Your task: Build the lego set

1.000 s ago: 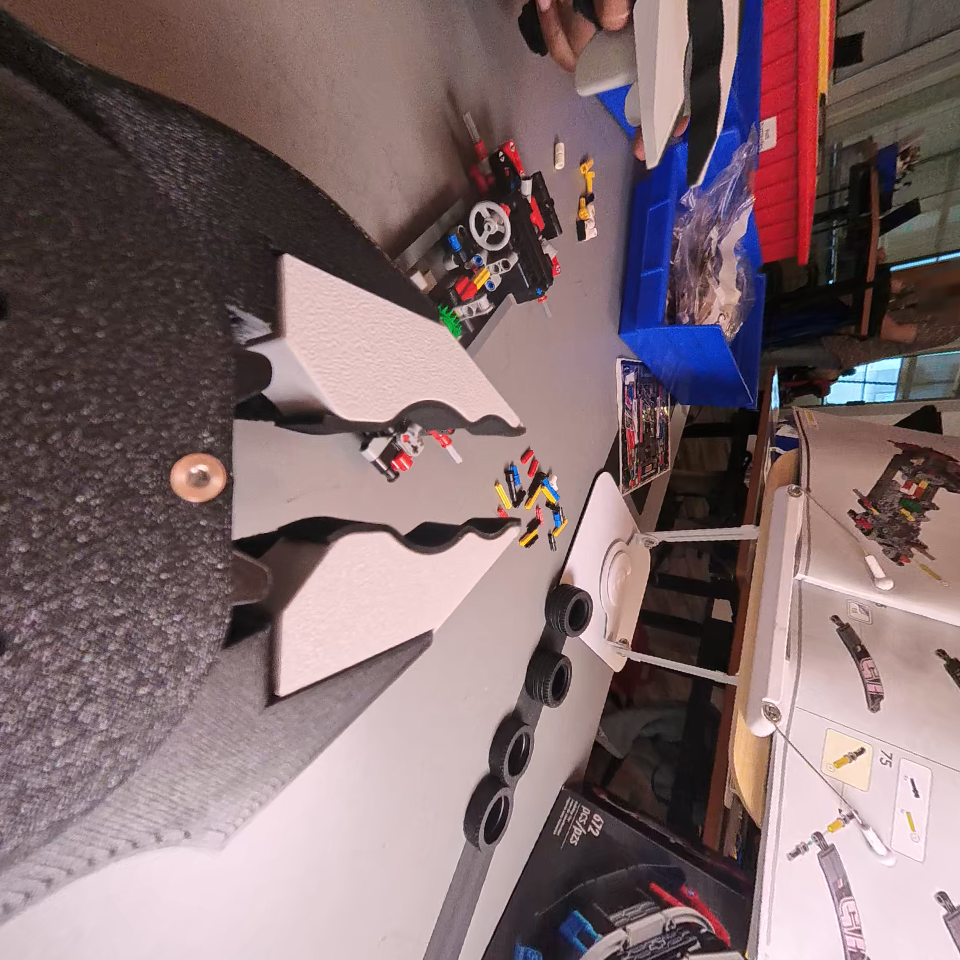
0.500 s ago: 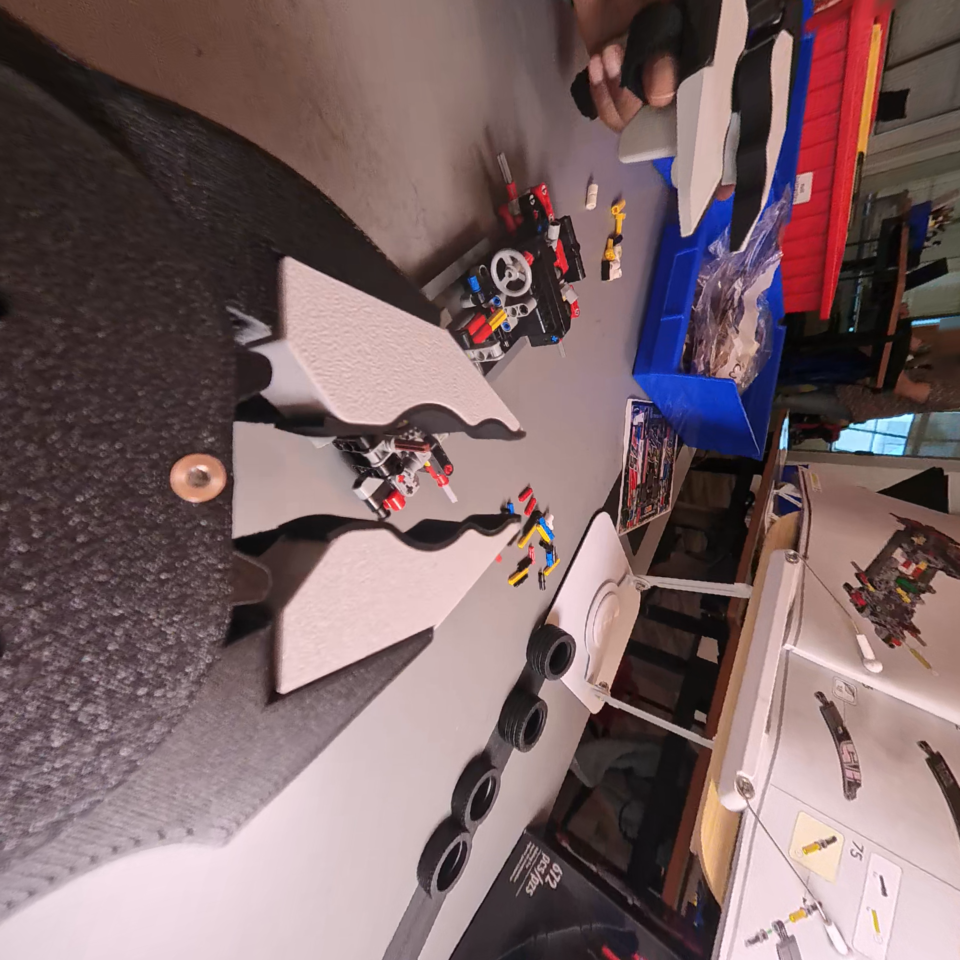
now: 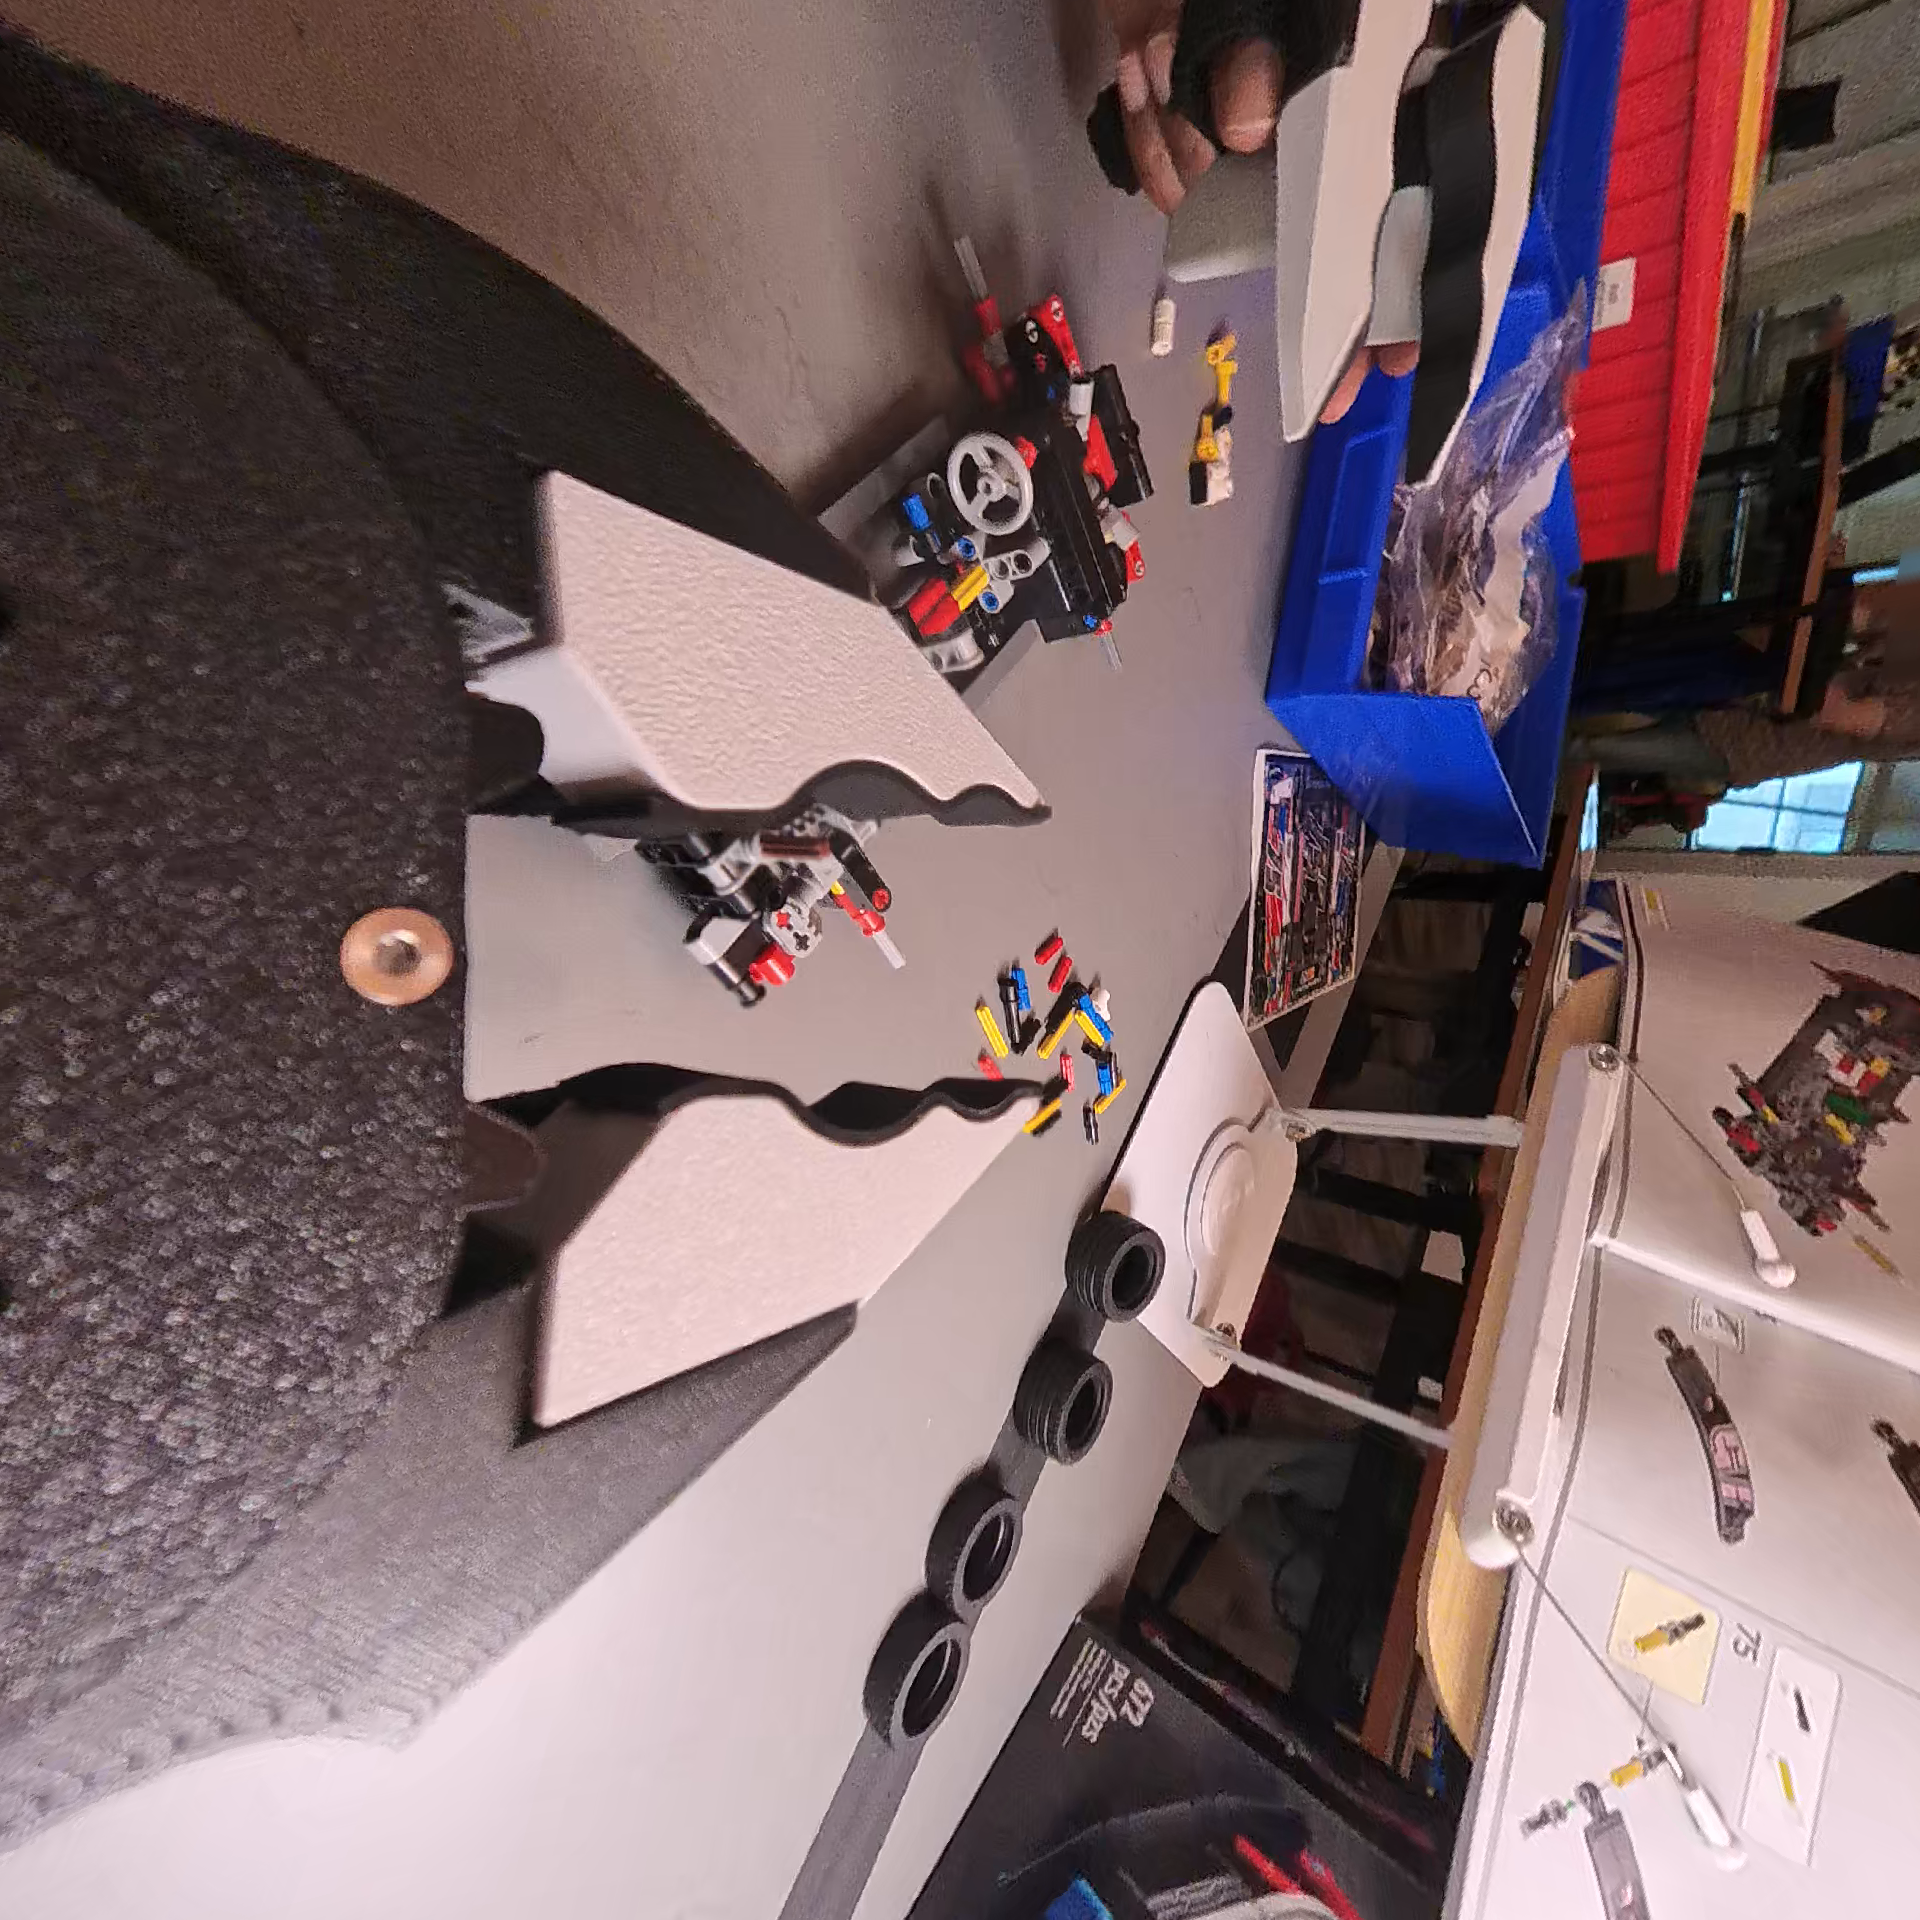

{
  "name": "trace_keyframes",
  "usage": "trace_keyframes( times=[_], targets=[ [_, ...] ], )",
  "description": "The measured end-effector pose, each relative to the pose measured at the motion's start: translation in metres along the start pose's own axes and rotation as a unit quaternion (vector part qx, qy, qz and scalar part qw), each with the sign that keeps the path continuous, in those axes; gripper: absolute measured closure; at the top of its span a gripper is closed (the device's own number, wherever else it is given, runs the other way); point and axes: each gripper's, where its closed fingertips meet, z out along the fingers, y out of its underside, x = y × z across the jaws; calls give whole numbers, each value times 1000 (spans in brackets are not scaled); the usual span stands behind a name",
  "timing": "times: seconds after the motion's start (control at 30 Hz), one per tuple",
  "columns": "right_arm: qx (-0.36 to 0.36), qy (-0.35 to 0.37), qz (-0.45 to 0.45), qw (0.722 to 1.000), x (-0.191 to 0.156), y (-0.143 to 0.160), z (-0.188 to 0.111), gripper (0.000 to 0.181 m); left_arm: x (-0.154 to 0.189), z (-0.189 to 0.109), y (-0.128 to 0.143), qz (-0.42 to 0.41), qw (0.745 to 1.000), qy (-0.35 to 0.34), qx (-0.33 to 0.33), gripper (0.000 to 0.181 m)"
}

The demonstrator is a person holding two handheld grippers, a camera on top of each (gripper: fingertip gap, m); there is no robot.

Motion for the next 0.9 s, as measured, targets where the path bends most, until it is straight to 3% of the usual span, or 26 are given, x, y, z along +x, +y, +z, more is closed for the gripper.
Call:
trace_keyframes(
  times=[0.27, 0.9],
  targets=[
    [42, 48, 57, 996, 29, -18, -11, 119, -22, -7, -12, -53, 998, -28, 35, 107],
    [34, 46, 48, 997, 16, -9, -12, 124, -23, -11, -13, -15, 998, -41, 37, 110]
  ],
)
